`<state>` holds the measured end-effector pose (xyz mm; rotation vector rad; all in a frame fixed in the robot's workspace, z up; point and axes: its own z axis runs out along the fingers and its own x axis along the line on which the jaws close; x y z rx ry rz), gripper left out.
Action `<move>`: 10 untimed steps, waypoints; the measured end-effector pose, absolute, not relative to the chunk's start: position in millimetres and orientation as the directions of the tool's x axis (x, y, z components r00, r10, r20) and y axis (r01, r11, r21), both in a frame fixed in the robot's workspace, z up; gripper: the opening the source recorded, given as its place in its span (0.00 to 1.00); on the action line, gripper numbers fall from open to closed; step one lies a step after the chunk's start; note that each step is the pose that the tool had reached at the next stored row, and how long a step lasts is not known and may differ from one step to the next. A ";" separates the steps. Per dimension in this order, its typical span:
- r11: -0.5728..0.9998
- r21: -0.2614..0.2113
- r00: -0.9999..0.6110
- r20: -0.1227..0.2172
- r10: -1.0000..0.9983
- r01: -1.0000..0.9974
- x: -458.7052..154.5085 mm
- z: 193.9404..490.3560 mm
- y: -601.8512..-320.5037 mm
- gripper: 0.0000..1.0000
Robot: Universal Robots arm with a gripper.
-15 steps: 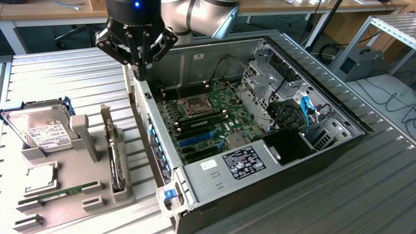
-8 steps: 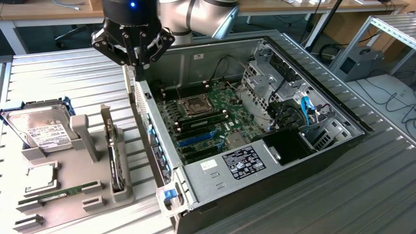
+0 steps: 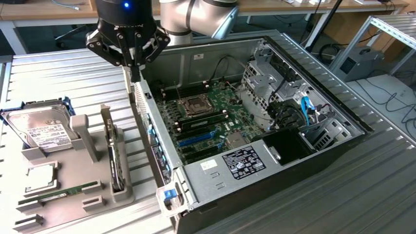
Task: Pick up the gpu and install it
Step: 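Reach for the gpu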
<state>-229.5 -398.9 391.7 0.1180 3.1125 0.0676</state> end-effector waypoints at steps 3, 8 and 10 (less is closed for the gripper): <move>0.996 0.044 -0.997 -0.025 0.076 0.075 -233.0 391.5 -398.9 0.11; 0.996 0.044 -0.997 -0.024 0.076 0.075 -237.1 391.3 -399.0 0.11; 0.996 0.044 -0.997 -0.025 0.076 0.075 -238.6 391.3 -398.9 0.11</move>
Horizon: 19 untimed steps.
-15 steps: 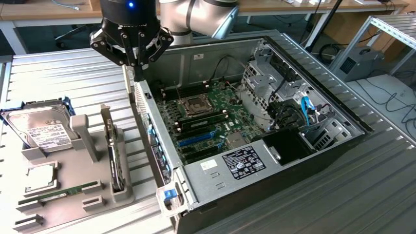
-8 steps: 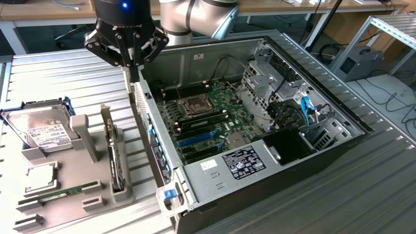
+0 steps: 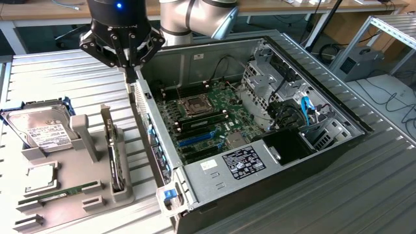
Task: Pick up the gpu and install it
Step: 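Reach for the gpu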
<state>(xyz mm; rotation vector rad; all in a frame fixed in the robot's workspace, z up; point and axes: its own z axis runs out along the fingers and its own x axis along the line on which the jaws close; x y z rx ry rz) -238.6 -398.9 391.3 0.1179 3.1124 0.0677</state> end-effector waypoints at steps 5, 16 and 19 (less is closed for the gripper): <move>0.996 0.044 -0.997 -0.024 0.076 0.075 -242.2 391.2 -398.9 0.11; 0.996 0.044 -0.997 -0.025 0.076 0.075 -250.9 390.8 -398.9 0.11; 0.996 0.044 -0.997 -0.024 0.076 0.075 -252.9 390.8 -398.9 0.11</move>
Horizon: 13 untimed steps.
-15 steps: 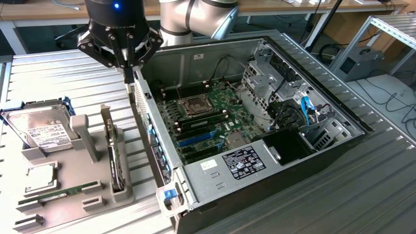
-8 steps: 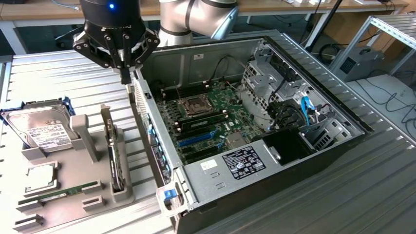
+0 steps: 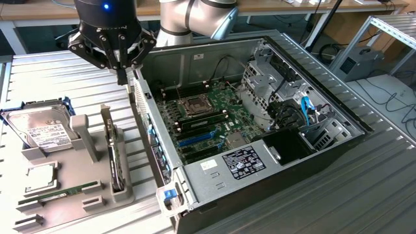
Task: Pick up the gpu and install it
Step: 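Reach for the gpu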
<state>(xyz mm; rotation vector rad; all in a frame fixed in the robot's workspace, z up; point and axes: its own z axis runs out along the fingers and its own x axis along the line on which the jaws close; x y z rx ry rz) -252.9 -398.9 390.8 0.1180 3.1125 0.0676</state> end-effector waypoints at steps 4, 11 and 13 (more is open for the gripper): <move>0.996 0.044 -0.997 -0.025 0.076 0.075 -255.4 390.6 -398.9 0.11; 0.996 0.044 -0.997 -0.024 0.076 0.075 -260.4 390.4 -398.9 0.11; 0.996 0.044 -0.997 -0.024 0.076 0.075 -262.7 390.3 -398.9 0.11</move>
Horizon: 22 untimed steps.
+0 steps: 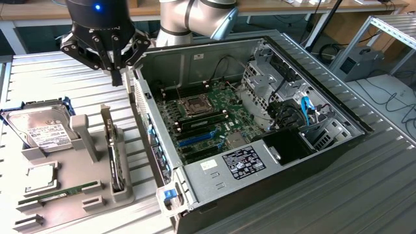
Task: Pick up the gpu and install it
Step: 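Reach for the gpu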
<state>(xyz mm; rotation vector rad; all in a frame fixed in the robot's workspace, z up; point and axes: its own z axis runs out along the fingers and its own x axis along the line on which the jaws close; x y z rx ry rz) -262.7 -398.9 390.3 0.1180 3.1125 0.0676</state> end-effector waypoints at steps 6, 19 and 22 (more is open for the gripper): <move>0.996 0.044 -0.997 -0.024 0.076 0.075 -267.3 390.2 -398.9 0.11; 0.996 0.044 -0.997 -0.024 0.076 0.075 -276.9 389.8 -398.9 0.11; 0.996 0.044 -0.997 -0.024 0.076 0.075 -279.3 389.7 -398.9 0.11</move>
